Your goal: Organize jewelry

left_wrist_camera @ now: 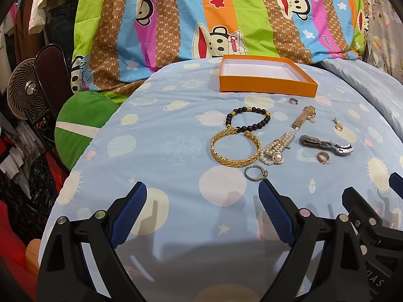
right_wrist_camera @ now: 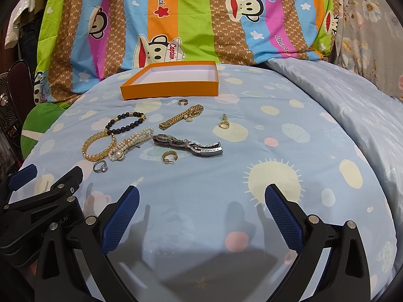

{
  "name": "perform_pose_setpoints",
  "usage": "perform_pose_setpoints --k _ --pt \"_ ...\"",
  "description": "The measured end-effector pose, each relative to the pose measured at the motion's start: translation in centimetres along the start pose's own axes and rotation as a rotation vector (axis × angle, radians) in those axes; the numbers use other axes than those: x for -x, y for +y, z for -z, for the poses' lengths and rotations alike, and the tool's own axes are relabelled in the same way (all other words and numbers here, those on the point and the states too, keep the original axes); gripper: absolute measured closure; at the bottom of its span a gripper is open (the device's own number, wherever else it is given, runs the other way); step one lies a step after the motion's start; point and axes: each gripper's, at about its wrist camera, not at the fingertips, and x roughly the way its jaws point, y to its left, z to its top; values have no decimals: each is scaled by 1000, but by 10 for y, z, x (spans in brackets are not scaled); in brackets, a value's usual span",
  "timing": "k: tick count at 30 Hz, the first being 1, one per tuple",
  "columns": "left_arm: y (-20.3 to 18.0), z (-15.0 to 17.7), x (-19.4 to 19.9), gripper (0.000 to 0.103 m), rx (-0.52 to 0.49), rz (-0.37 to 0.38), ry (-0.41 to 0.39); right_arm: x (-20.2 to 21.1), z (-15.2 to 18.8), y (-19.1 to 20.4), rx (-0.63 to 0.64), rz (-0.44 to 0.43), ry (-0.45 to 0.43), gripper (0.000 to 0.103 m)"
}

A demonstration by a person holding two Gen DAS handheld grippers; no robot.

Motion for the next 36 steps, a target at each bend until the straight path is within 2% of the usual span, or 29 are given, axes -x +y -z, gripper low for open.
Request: perform_pose_setpoints --k 17,23,30,36 --pt "1 0 0 15 1 1 2 -2 0 -3 0 -3 2 5" --pt "-1 1 0 15 5 8 7 -3 -1 1 2 -40 29 5" --pt "-9 0 -7 15 -4 27 38 -7 -15 0 15 -60 21 5" --pt "7 -11 -7 13 35 39 33 -16 -35 -5 32 -93 24 5"
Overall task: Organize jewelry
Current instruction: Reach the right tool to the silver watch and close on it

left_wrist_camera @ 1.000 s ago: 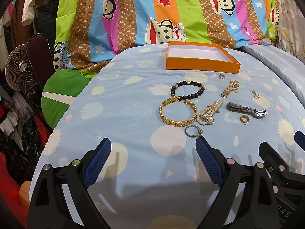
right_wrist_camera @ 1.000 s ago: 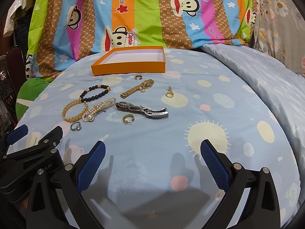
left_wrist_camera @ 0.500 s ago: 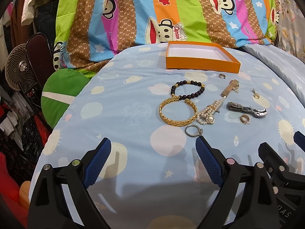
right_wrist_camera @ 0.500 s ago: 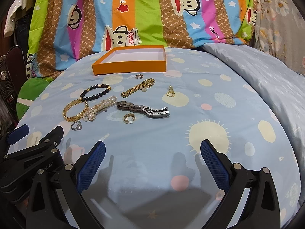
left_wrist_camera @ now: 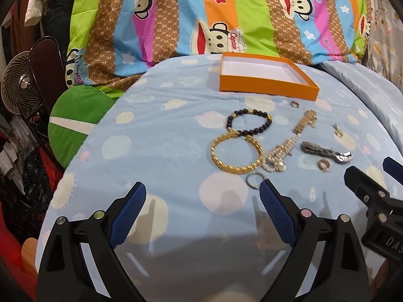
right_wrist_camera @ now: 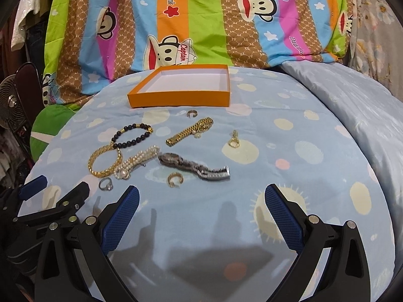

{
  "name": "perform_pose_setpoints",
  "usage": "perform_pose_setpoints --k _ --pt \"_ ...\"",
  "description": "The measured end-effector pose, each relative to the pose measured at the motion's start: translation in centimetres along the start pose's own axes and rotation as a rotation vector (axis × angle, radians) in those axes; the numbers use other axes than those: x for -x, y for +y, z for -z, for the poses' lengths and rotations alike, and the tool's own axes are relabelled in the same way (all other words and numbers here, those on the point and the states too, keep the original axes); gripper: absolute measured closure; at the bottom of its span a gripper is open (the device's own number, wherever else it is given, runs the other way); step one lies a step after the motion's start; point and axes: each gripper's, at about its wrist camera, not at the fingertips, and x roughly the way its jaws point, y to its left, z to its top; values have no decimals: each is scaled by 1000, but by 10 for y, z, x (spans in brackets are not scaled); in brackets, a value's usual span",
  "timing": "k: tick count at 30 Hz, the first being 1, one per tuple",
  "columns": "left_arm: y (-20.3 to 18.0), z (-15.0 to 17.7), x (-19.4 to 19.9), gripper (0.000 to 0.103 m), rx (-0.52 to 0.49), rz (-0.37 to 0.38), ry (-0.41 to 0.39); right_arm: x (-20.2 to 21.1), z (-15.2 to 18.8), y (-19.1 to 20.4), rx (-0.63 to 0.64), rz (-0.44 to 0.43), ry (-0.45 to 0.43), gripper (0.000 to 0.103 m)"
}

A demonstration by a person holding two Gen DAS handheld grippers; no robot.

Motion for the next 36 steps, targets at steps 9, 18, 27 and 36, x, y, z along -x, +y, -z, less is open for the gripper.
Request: perform_pose_setpoints --k 9,18,27,36 --pt "10 -19 -7 13 11 22 -4 -24 -27 -2 36 -55 31 14" --pt "10 -23 -18 13 17 18 29 -35 -23 15 75 -18 70 16" --pt "22 -21 -30 12 55 -4 60 -49 -26 19 116 -12 74 16" --pt "24 -20 -35 12 58 36 76 -76 -32 21 149 -108 153 51"
